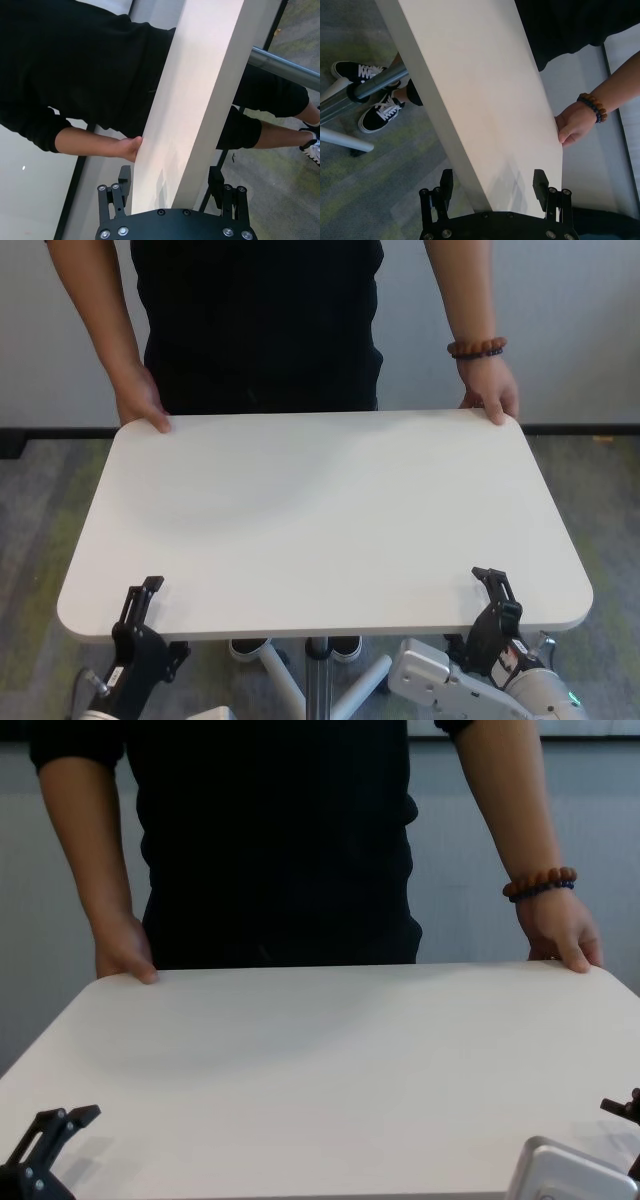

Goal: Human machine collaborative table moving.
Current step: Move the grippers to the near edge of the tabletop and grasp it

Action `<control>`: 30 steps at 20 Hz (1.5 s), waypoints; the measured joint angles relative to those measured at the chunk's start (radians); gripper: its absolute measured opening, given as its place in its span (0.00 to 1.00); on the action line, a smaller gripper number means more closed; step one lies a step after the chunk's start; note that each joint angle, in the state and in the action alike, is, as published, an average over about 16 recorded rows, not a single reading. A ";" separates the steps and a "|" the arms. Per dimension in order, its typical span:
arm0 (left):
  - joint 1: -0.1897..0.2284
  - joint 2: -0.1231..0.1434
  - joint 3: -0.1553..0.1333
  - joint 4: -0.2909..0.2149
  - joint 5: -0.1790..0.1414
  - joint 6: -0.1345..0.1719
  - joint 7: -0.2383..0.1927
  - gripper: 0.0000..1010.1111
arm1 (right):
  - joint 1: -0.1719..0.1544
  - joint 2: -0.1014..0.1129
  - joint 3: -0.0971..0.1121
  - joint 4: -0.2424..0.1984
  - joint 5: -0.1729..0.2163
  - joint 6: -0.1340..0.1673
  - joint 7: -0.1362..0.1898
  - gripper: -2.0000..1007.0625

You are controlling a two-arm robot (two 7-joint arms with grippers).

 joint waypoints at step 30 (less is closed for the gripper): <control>0.001 0.001 0.001 -0.001 0.000 0.000 0.000 0.77 | 0.000 0.000 0.000 0.000 0.000 0.000 0.000 0.70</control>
